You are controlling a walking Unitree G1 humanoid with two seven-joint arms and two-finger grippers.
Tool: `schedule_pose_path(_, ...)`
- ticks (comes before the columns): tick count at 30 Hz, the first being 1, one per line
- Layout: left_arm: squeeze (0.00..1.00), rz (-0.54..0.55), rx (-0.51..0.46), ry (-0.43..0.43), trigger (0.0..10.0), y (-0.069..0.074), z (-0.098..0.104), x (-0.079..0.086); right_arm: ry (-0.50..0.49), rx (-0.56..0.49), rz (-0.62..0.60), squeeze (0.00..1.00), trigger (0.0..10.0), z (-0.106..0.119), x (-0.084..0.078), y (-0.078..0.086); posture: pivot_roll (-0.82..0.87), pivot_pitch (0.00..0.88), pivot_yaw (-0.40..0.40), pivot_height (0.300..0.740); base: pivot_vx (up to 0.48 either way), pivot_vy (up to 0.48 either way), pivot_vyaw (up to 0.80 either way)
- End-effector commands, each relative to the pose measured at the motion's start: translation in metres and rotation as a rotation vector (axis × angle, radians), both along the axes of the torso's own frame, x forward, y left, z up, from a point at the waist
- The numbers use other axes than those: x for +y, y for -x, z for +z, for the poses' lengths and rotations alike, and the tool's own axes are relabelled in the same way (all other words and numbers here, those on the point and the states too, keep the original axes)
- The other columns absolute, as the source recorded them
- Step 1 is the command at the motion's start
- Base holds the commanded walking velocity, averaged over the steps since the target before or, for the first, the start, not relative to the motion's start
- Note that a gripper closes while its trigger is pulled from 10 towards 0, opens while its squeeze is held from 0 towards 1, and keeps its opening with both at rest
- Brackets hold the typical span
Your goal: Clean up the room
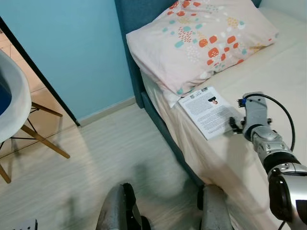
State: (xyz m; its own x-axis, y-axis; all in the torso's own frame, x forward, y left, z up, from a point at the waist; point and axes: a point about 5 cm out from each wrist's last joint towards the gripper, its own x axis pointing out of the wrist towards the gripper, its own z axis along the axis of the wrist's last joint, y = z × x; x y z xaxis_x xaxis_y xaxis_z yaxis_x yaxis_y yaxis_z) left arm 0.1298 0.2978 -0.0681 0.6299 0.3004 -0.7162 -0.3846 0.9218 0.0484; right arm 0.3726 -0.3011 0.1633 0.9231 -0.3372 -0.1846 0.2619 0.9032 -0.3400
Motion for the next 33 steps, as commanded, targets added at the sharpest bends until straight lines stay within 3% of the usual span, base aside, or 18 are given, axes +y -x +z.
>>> schedule_pose_path(1, 0.00, 0.020, 0.025, 0.024, 10.0, 0.001, -0.005, -0.006, -0.040, -0.042, 0.004, 0.00, 10.0, -0.006, 0.005, 0.001, 0.05, 0.161, 0.086, 0.550, 0.000, 0.000, 0.00)
schedule_pose_path(4, 0.00, 0.020, 0.020, 0.028, 10.0, -0.004, -0.004, -0.009, -0.078, -0.063, 0.023, 0.00, 10.0, -0.007, 0.011, -0.001, 0.05, 0.154, 0.086, 0.550, 0.000, 0.000, 0.00)
schedule_pose_path(6, 0.00, 0.036, -0.010, 0.032, 10.0, -0.022, 0.000, -0.014, -0.340, -0.177, 0.262, 0.00, 10.0, -0.012, 0.057, -0.010, 0.02, 0.090, 0.065, 0.555, 0.000, 0.000, 0.00)
schedule_pose_path(7, 0.00, 0.036, -0.010, 0.032, 10.0, -0.022, 0.000, -0.014, -0.340, -0.177, 0.262, 0.00, 10.0, -0.012, 0.057, -0.010, 0.02, 0.090, 0.065, 0.555, 0.000, 0.000, 0.00)
schedule_pose_path(8, 0.00, 0.056, -0.034, 0.031, 10.0, -0.034, 0.004, -0.015, -0.442, -0.237, 0.357, 0.00, 10.0, -0.011, 0.075, -0.011, 0.01, 0.077, 0.059, 0.560, 0.000, 0.000, 0.00)
schedule_pose_path(9, 0.00, 0.056, -0.034, 0.031, 10.0, -0.034, 0.004, -0.015, -0.442, -0.237, 0.357, 0.00, 10.0, -0.011, 0.075, -0.011, 0.01, 0.077, 0.059, 0.560, 0.000, 0.000, 0.00)
schedule_pose_path(11, 0.00, 0.088, -0.094, 0.037, 10.0, -0.057, 0.014, -0.016, -0.609, -0.333, 0.434, 0.00, 10.0, -0.006, 0.095, -0.013, -0.01, 0.042, 0.048, 0.570, 0.000, 0.000, 0.00)
schedule_pose_path(12, 0.00, 0.088, -0.094, 0.037, 10.0, -0.057, 0.014, -0.016, -0.609, -0.333, 0.434, 0.00, 10.0, -0.006, 0.095, -0.013, -0.01, 0.042, 0.048, 0.570, 0.000, 0.000, 0.00)
schedule_pose_path(14, 0.00, 0.109, -0.168, 0.036, 10.0, -0.083, 0.029, -0.016, -0.689, -0.350, 0.513, 0.00, 10.0, -0.008, 0.114, -0.012, -0.02, 0.008, 0.031, 0.579, 0.000, 0.000, 0.00)
schedule_pose_path(15, 0.00, 0.116, -0.203, 0.041, 10.0, -0.096, 0.037, -0.017, -0.685, -0.334, 0.551, 0.00, 10.0, -0.012, 0.125, -0.011, -0.03, 0.000, 0.022, 0.584, 0.000, 0.000, 0.00)
schedule_pose_path(21, 0.00, 0.109, -0.207, 0.032, 10.0, -0.104, 0.042, -0.017, -0.674, -0.312, 0.586, 0.00, 10.0, -0.015, 0.132, -0.010, -0.03, 0.000, 0.017, 0.589, 0.000, 0.000, 0.00)
schedule_pose_path(23, 0.00, 0.069, -0.209, 0.019, 10.0, -0.118, 0.048, -0.025, -0.616, -0.180, 0.644, 0.00, 10.0, -0.035, 0.151, -0.005, -0.04, 0.000, -0.004, 0.599, -0.240, 0.000, 0.00)
schedule_pose_path(25, 0.00, 0.048, -0.191, 0.030, 10.0, -0.118, 0.044, -0.035, -0.619, -0.082, 0.665, 0.00, 10.0, -0.058, 0.165, 0.004, -0.05, 0.000, -0.014, 0.609, 0.000, 0.000, 0.00)
schedule_pose_path(28, 0.00, 0.048, -0.191, 0.030, 10.0, -0.118, 0.044, -0.035, -0.619, -0.082, 0.665, 0.00, 10.0, -0.058, 0.165, 0.004, -0.05, 0.000, -0.014, 0.609, 0.000, 0.000, 0.00)
schedule_pose_path(31, 0.00, 0.041, -0.070, 0.027, 10.0, -0.091, 0.021, -0.042, -0.644, 0.054, 0.649, 0.00, 10.0, -0.094, 0.173, 0.023, -0.07, 0.000, -0.025, 0.623, 0.000, 0.000, 0.00)
schedule_pose_path(33, 0.00, 0.044, -0.038, 0.024, 10.0, -0.083, 0.016, -0.042, -0.639, 0.090, 0.643, 0.00, 10.0, -0.103, 0.173, 0.029, -0.07, 0.000, -0.025, 0.628, 0.000, 0.000, 0.00)
